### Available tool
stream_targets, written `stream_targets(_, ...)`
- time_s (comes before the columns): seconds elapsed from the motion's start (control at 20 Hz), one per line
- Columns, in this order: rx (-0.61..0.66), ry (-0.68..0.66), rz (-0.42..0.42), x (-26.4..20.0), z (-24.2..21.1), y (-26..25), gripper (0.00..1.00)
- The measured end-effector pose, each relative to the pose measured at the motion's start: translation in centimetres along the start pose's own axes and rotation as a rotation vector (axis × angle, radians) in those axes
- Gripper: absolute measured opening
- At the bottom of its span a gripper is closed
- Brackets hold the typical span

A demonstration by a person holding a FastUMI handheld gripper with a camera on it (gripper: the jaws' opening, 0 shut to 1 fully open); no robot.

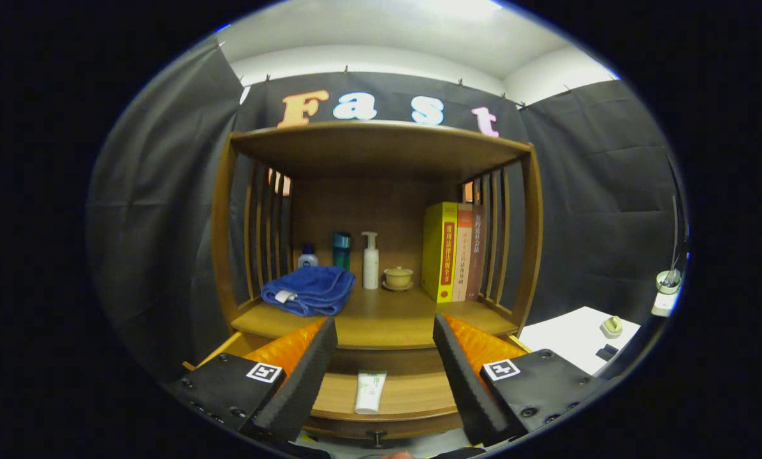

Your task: Pull open the drawer, take out the items inside it, and place them on the countertop above the cabinet.

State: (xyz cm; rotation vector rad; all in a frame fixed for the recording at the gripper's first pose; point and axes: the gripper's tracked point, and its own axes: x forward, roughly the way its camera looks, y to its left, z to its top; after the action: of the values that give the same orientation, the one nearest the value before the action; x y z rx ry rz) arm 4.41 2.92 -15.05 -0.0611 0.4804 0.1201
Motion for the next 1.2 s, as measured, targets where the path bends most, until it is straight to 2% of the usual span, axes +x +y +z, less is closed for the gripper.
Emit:
stream_targets(0.2,-0.027,0.256,0.135,3.7,-5.7,3.4,0.99)
stream_targets(0.3,-0.009,0.402,0.170,5.3,-9.0,4.5,0.99)
stream_targets(0.45,0.007,0.566,0.151,7.1,-13.1,4.4,1.00)
stream_targets(0.7,-0.023,0.759,0.132,7.9,-19.2,4.1,0.99)
stream_targets(1.05,-0.112,0.933,0.128,8.2,-24.1,4.2,0.98)
stream_targets(1.2,-0.103,1.000,0.144,7.6,-25.2,4.7,0.98)
